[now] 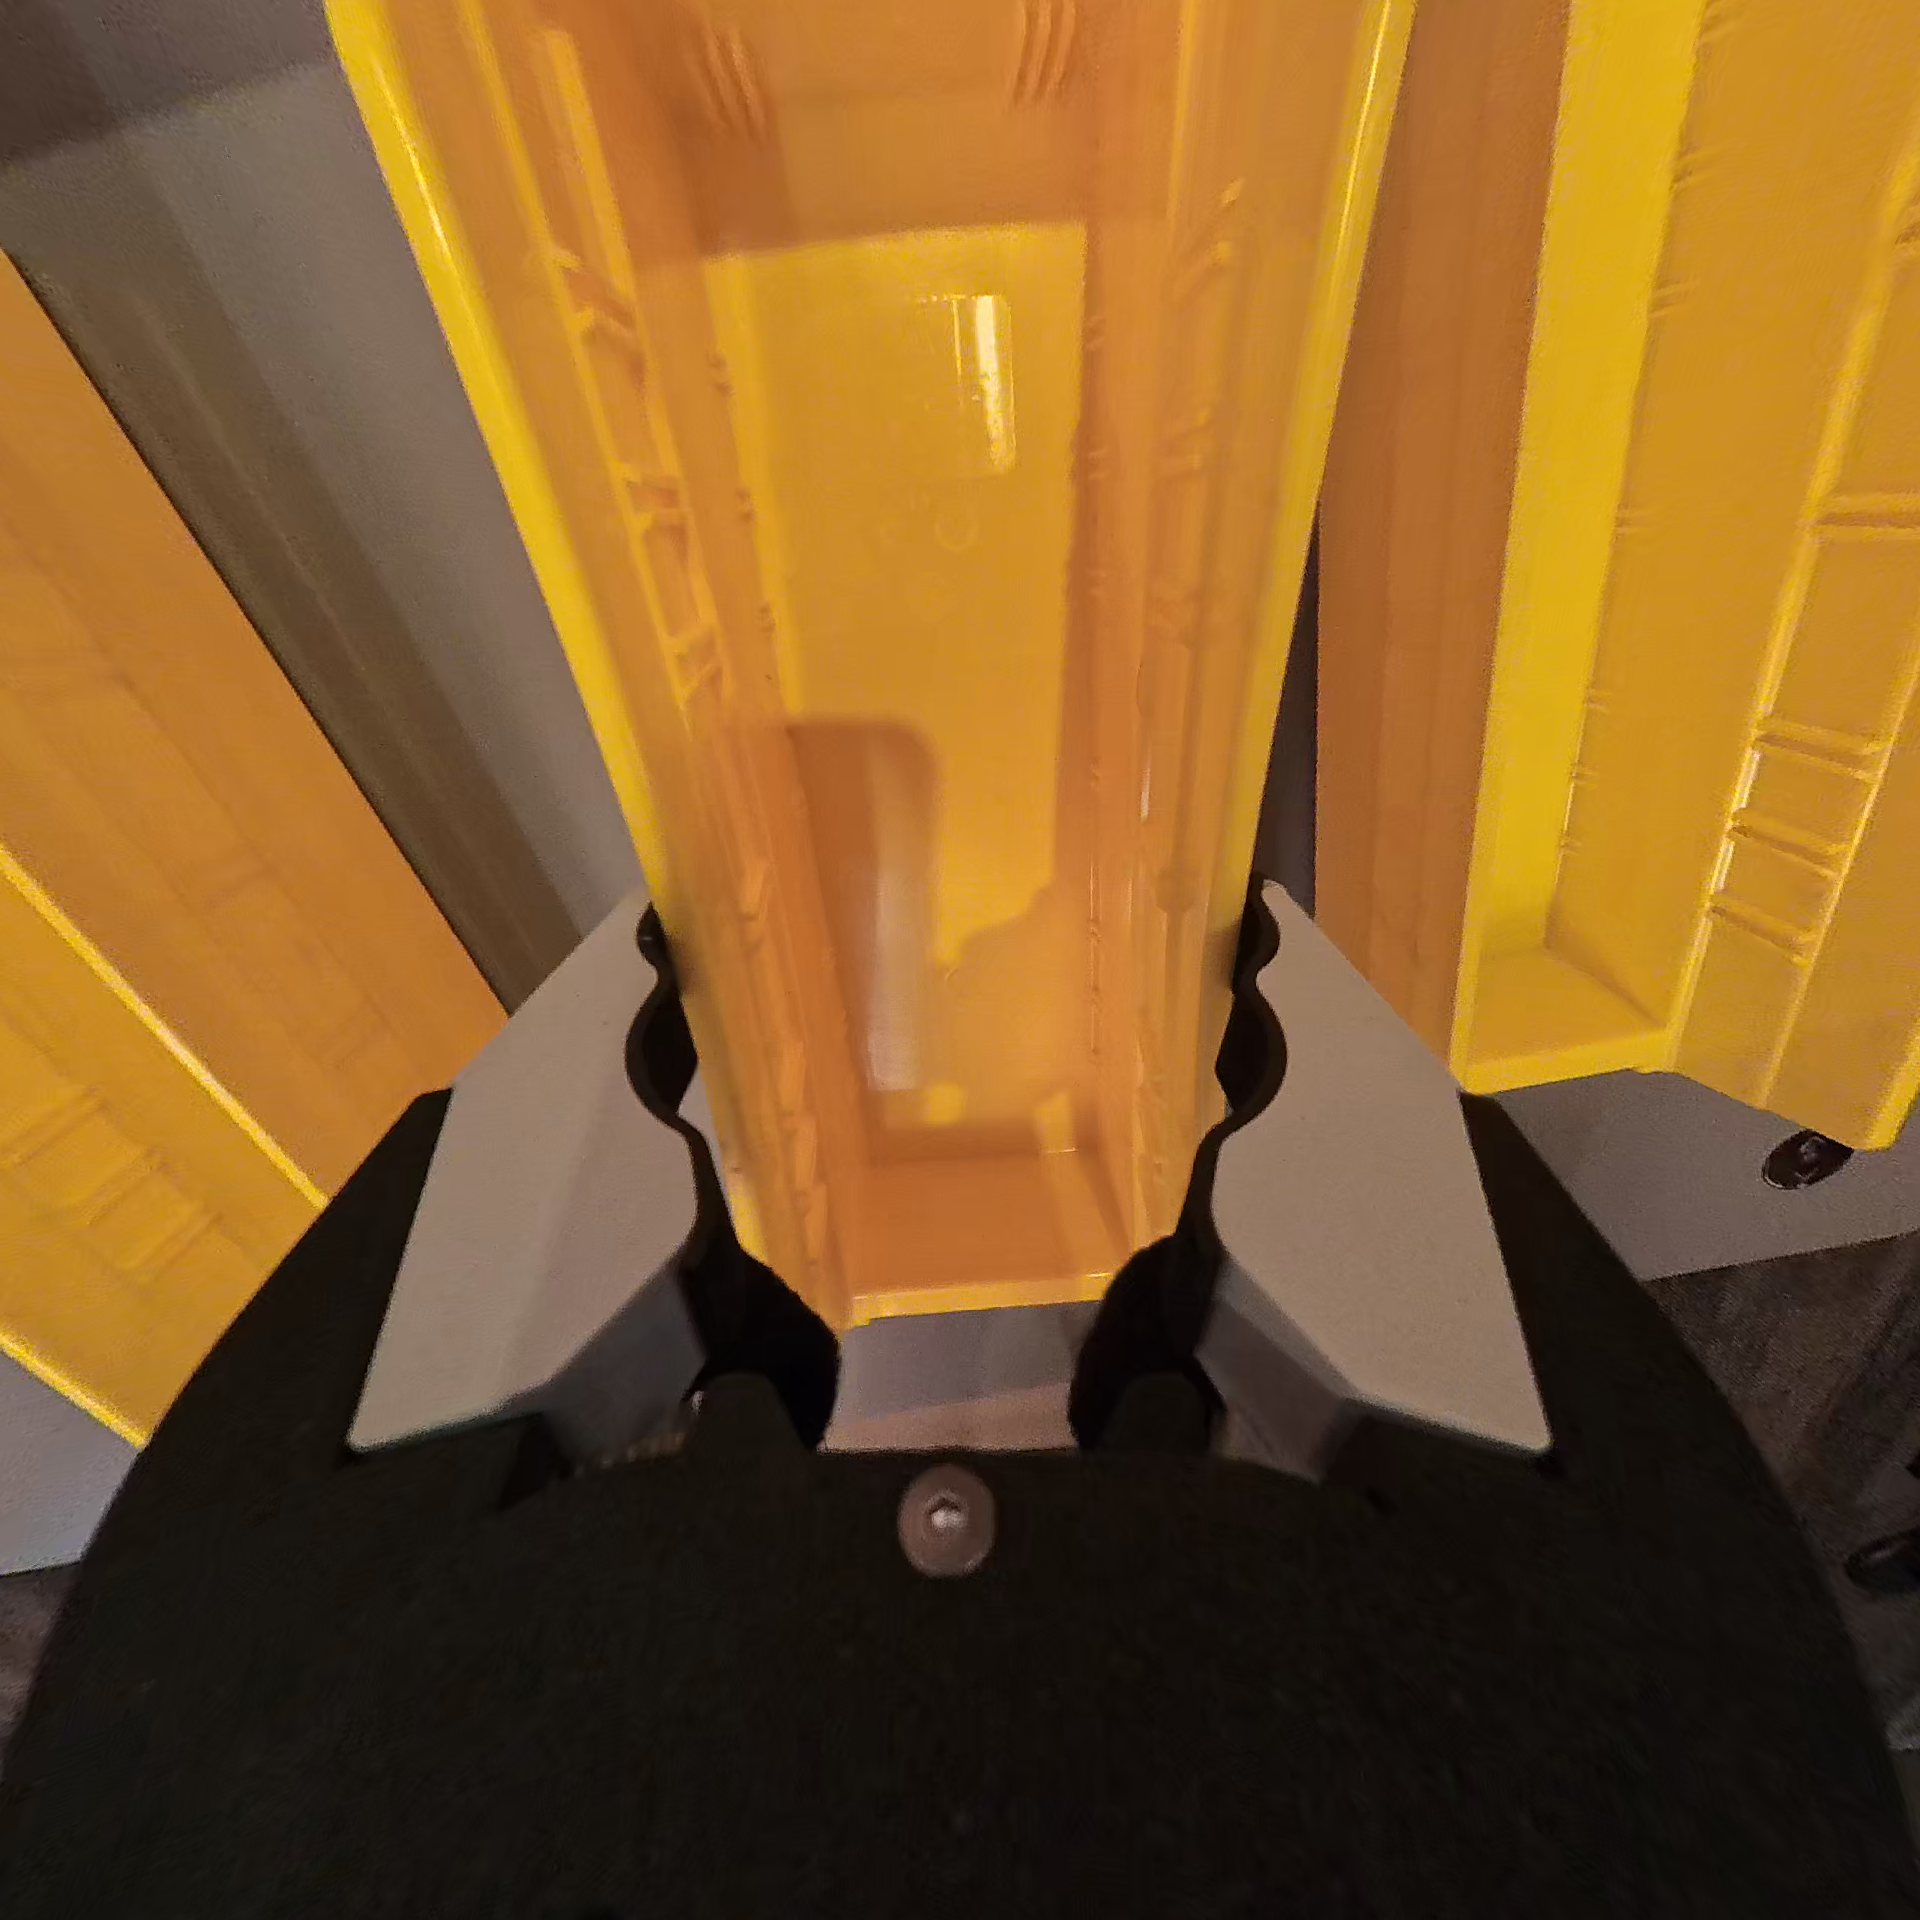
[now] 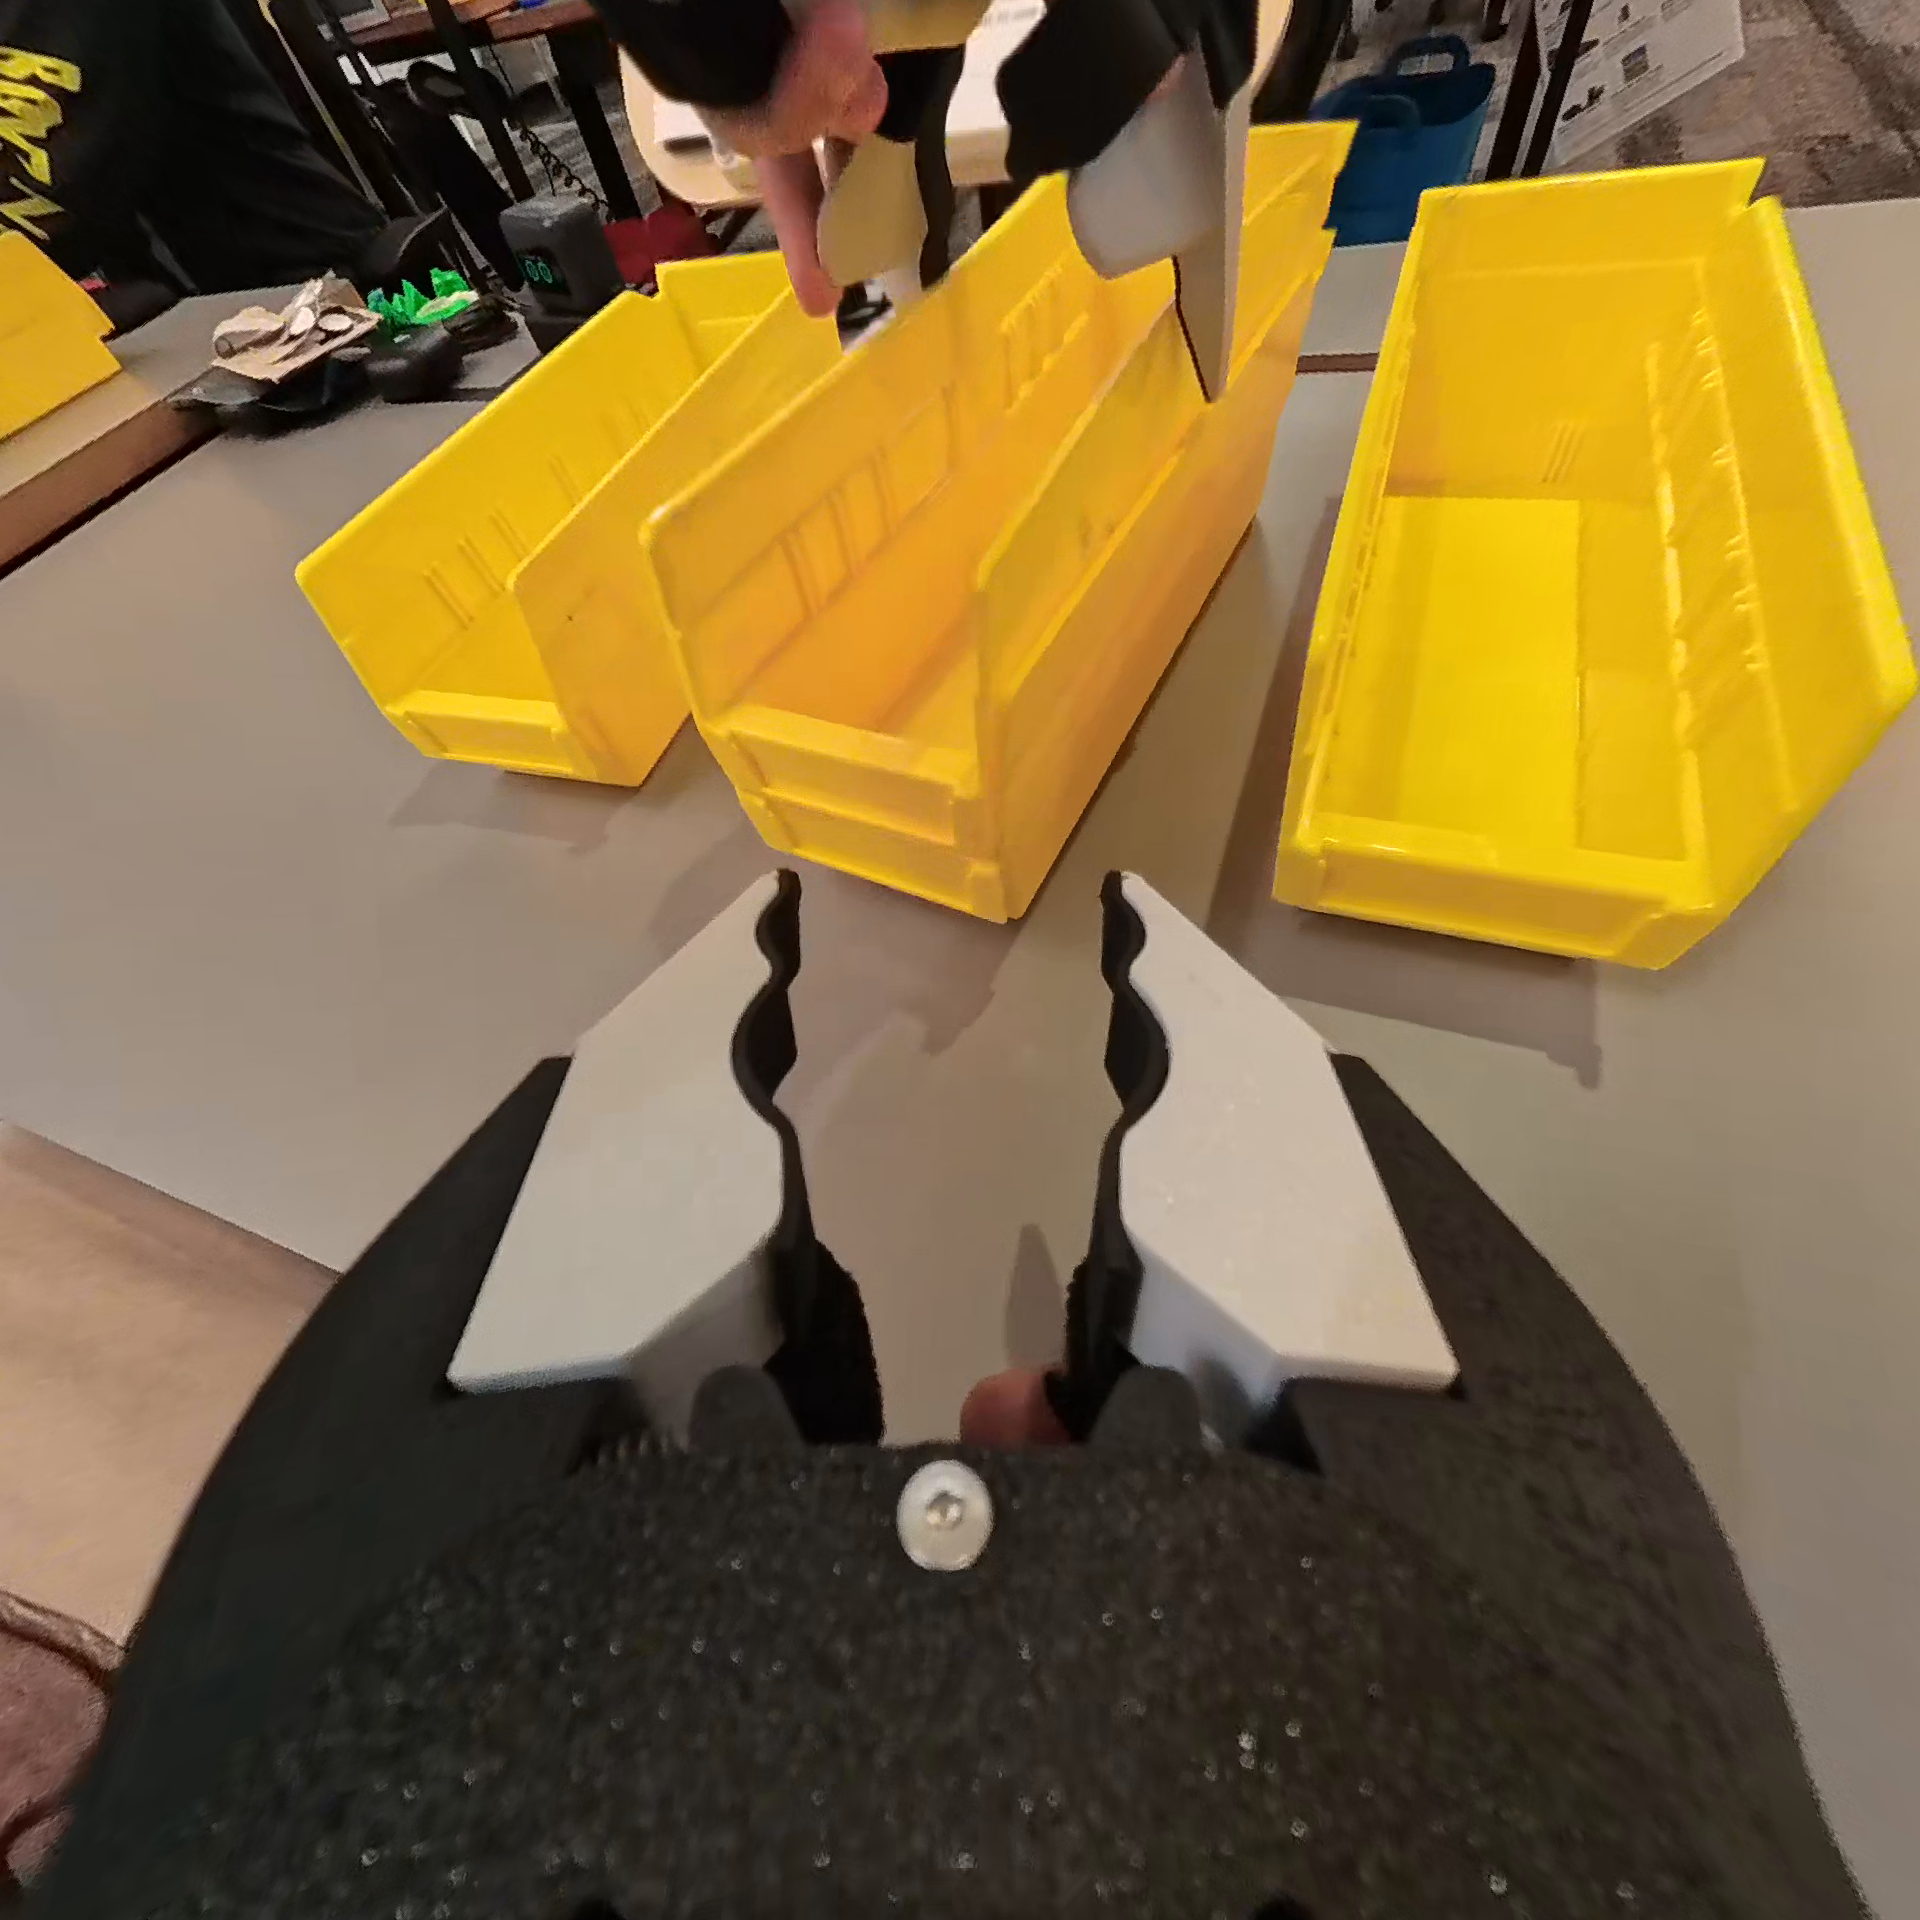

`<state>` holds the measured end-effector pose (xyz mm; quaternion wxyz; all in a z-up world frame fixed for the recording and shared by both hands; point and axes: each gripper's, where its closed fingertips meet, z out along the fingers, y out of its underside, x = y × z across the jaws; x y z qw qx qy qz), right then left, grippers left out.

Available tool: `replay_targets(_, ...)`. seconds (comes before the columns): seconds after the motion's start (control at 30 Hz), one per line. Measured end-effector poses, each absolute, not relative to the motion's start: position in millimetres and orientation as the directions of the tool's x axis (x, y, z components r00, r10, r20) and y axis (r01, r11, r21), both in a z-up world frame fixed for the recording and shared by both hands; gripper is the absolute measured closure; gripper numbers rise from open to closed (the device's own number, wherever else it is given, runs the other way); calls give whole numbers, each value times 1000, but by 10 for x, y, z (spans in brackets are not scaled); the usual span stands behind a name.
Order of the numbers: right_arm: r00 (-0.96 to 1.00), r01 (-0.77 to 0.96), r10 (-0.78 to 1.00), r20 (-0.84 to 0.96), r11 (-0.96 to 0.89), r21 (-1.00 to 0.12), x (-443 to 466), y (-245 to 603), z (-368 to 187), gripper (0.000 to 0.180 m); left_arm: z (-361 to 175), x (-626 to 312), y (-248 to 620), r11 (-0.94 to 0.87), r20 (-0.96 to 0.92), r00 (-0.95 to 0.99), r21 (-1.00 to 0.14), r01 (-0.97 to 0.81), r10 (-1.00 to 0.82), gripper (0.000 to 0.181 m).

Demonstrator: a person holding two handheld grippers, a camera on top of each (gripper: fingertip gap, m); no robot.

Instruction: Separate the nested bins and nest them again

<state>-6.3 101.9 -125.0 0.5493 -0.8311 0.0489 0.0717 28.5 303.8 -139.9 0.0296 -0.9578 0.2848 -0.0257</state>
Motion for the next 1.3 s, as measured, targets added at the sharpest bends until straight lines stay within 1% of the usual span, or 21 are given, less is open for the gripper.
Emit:
replay_targets(0.17,986,-153,2,-169,-405,-902,-74,1029,-1280,121,-1420,289,3043,-838,16,841,-100,-537,-541,73)
replay_targets(0.33,989,-136,0,-150,-413,-900,-63,1021,-1299,121,-1434,185,3075,-904,25,911,-139,-404,-411,63)
replay_targets(0.43,989,-130,2,-145,-426,-895,-50,1010,-1321,121,-1461,138,3026,-888,23,892,-107,-447,-452,52)
replay_targets(0.5,990,-128,0,-143,-436,-891,-35,1005,-1344,120,-1387,102,3049,-865,5,872,-122,-486,-490,45)
replay_targets(0.53,990,-129,-3,-142,-445,-886,-27,1005,-1363,118,-1306,110,3067,-858,16,866,-146,-492,-499,45)
replay_targets(0.6,989,-136,-12,-147,-467,-874,-12,1009,-1414,111,-1085,159,3037,-846,99,847,-191,-498,-521,44)
replay_targets(0.7,987,-154,-37,-159,-538,-829,29,1001,-1516,92,-668,91,2885,-779,223,752,-294,-555,-620,45)
replay_targets(0.73,986,-159,-41,-164,-557,-815,35,994,-1538,90,-538,-32,2839,-732,216,711,-353,-583,-670,48)
replay_targets(0.83,986,-167,-72,-153,-559,-812,120,981,-1504,86,-285,-633,2595,-538,111,593,-577,-615,-797,63)
replay_targets(0.9,988,-157,-82,-135,-574,-804,189,952,-1456,87,-282,-1078,2239,-493,148,548,-664,-562,-823,83)
replay_targets(0.97,990,-142,-102,-101,-598,-789,292,937,-1373,78,-271,-1440,1824,-467,221,482,-740,-483,-848,83)
replay_targets(1.07,988,-154,-116,-105,-596,-788,452,1027,-1166,76,-381,-1966,1360,-354,167,417,-833,-424,-893,80)
replay_targets(1.13,987,-157,-121,-105,-615,-772,623,1189,-1024,71,-533,-2241,1133,-282,111,389,-864,-418,-915,82)
replay_targets(1.2,985,-164,-147,-90,-635,-755,875,1457,-882,70,-687,-2428,926,-248,100,351,-879,-408,-931,85)
replay_targets(1.27,982,-182,-162,-96,-689,-701,1092,1788,-826,66,-803,-2558,793,-219,94,321,-899,-378,-942,89)
replay_targets(1.3,982,-185,-169,-89,-733,-654,1195,1946,-846,63,-835,-2610,754,-202,91,306,-914,-353,-948,90)
